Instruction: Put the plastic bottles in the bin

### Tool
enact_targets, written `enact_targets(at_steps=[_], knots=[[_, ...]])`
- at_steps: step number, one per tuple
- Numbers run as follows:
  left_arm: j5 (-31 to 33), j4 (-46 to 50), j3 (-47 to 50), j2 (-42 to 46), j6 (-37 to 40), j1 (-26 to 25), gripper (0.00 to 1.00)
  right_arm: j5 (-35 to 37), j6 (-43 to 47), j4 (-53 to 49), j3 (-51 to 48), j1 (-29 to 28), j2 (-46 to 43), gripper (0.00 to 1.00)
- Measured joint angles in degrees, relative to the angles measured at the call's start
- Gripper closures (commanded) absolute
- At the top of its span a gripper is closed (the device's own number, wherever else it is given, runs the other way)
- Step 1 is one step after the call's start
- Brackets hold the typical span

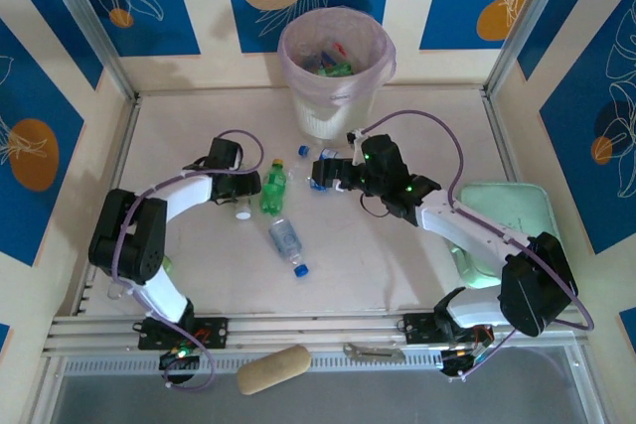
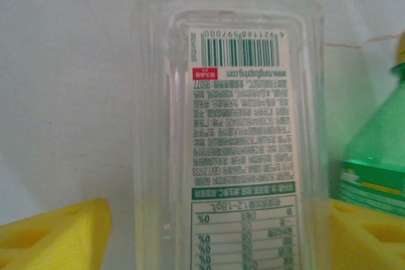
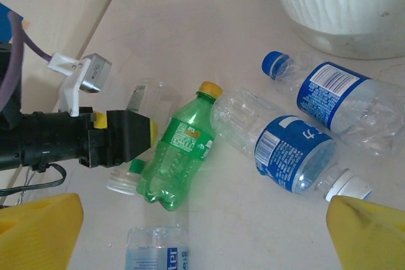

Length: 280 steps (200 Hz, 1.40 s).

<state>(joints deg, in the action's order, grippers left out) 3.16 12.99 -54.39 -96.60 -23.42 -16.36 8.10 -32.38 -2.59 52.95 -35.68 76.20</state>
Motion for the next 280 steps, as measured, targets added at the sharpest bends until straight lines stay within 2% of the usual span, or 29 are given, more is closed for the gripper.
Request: enact_targets(at_steps=[46,110,132,180,227,280], knots=[[1.27,0.33,-0.87,-2.03,0.70,-0.07,0.27,0.02,0.00,-0.11,0.04,0.00,0.13,0.01],[1.84,-0.09,-1.07,-2.27,1.64,-0.07,0.48,0.00,0.00,-0.39,0.24,-0.22,0.39,0.01],[2.16,-0.11,-1.07,-2.27,1.46,-0.07,0.52,0.00,0.00,-0.46,0.31,-0.22,0.52,0.01],[2.54,-0.07,-1.05,-0.52,1.44,-0.07,0.54,0.07,0.00,-0.48,0.31,-0.33,0.52,0.01],[-0.13,0.39,-2.08,10.34,1.42,-0.33,0.55,0.70,-0.24,-0.24,0.17,-0.24,0.48,0.01],[-4.11,0.98,-10.93,18.29,1.44,-3.41,0.55,0.74,-1.09,0.46,-2.12,0.66,-0.96,0.01]])
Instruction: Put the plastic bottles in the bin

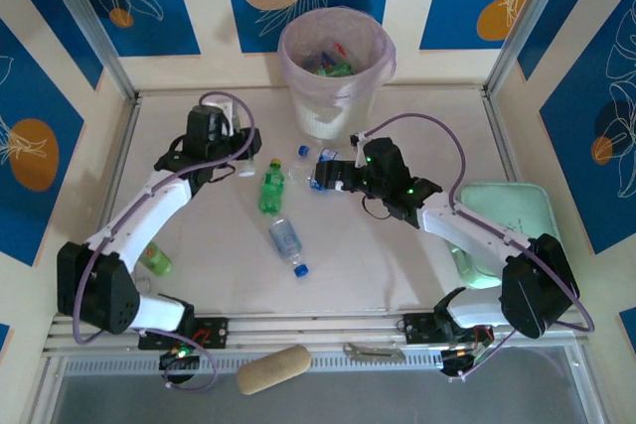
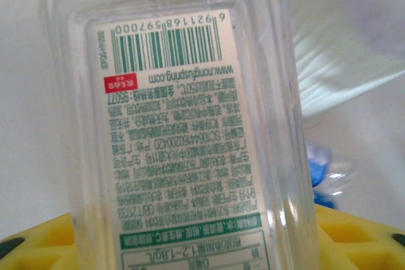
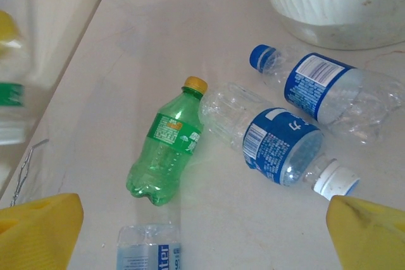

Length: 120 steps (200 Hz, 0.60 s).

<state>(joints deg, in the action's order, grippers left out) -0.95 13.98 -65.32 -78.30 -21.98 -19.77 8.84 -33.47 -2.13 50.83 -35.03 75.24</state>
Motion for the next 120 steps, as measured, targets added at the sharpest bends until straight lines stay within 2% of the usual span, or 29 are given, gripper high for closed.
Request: enact_targets(at_steps=[54,88,120], knots=[[-3.76,-4.55,-11.15,-2.71,-0.63,-2.62,0.56,-0.04,-0.22,-0.44,-1.25,1.66,-2.89,0.01],[-7.39,-7.61,-25.22,-13.62,-1.68,-4.13,0.57,0.17,-0.24,-0.92,-2.25,2.12,-6.49,0.01],[-9.86,-6.05,-45.57,-28.22,-1.97,-4.52,0.58,0.39,-0.98,-1.20,-4.70,2.27,-10.14,0.01]])
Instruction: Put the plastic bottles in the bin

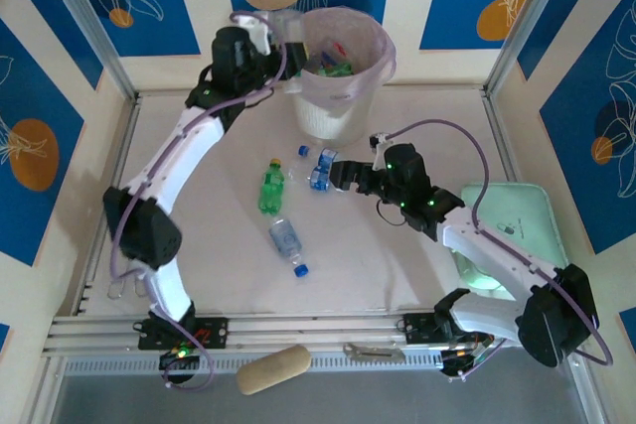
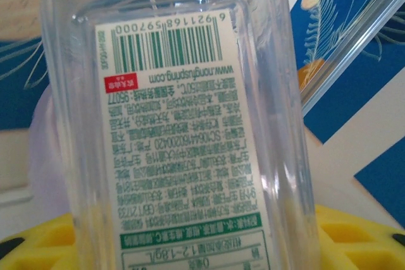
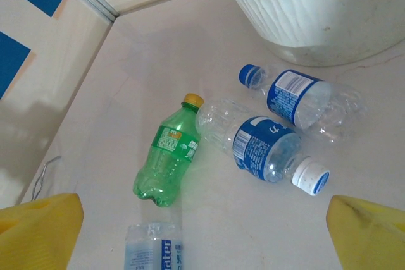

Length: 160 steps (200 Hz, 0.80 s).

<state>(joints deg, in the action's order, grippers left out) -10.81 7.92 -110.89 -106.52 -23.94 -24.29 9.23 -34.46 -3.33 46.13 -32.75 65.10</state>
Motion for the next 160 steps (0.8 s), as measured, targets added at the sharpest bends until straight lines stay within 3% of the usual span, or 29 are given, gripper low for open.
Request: enact_targets(at_steps=[32,53,128,160], knots=[[-0.52,2.93,-20.13,-13.53,-0.83,-0.09,0.60,1.14,-0.72,-1.73,-2.45,0.22,-3.80,0.01],[-0.57,3.23,-28.41,-19.71,-2.75,-0.17,0.62,1.84,-0.76,-2.97,-3.30,0.55,-6.25,0.01],[3.50,-1.29,-30.01,-26.80,-7.72,-1.27,0.62,3.04,-1.81,-5.14,-6.25,2.45,-13.11,0.01],[4.07,-1.60,-30.18,-26.84,-7.72,-1.57,0.49,3.06,-2.05,-5.51,-6.67,2.80,-14.27,0.01]])
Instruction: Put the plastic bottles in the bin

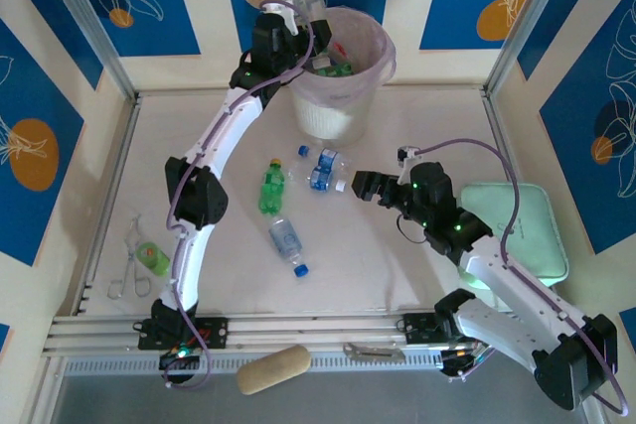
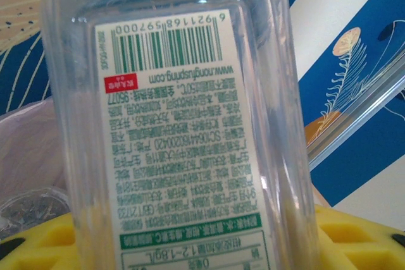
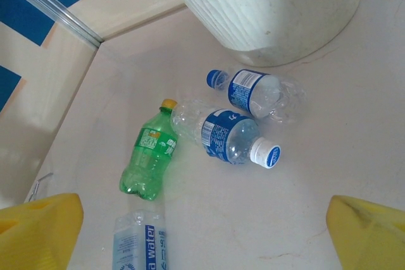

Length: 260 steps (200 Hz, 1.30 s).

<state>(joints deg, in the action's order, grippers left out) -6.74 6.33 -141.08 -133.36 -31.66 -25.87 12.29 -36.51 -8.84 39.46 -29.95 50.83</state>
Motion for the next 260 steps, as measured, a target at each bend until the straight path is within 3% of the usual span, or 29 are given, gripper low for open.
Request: enact_targets(at_steps=[26,72,132,162,205,260], knots=[[0.31,0.11,0.00,0.00,0.28,-0.04,0.30,-0.02,0.00,-0.13,-0.13,0.00,-0.55,0.01],[0.39,0.13,0.00,0.00,0.68,-0.04,0.13,-0.04,-0.24,-0.20,-0.17,0.00,-0.52,0.01],[-0.13,0.59,3.17,2.21,2.95,-0.04,0.10,-0.37,-0.66,0.70,-0.17,0.00,1.70,0.01],[-0.28,-1.44,18.03,12.63,6.27,-0.04,0.00,-1.36,-0.59,1.38,-0.15,-0.02,5.20,0.01],[1.92,-10.64,44.76,33.24,10.34,0.00,0.00,-2.69,1.27,1.22,3.15,-2.05,14.12,0.01],[5.92,-17.31,72.78,51.28,10.82,1.88,0.00,-3.52,11.32,-5.11,18.38,-7.30,29.42,0.01]])
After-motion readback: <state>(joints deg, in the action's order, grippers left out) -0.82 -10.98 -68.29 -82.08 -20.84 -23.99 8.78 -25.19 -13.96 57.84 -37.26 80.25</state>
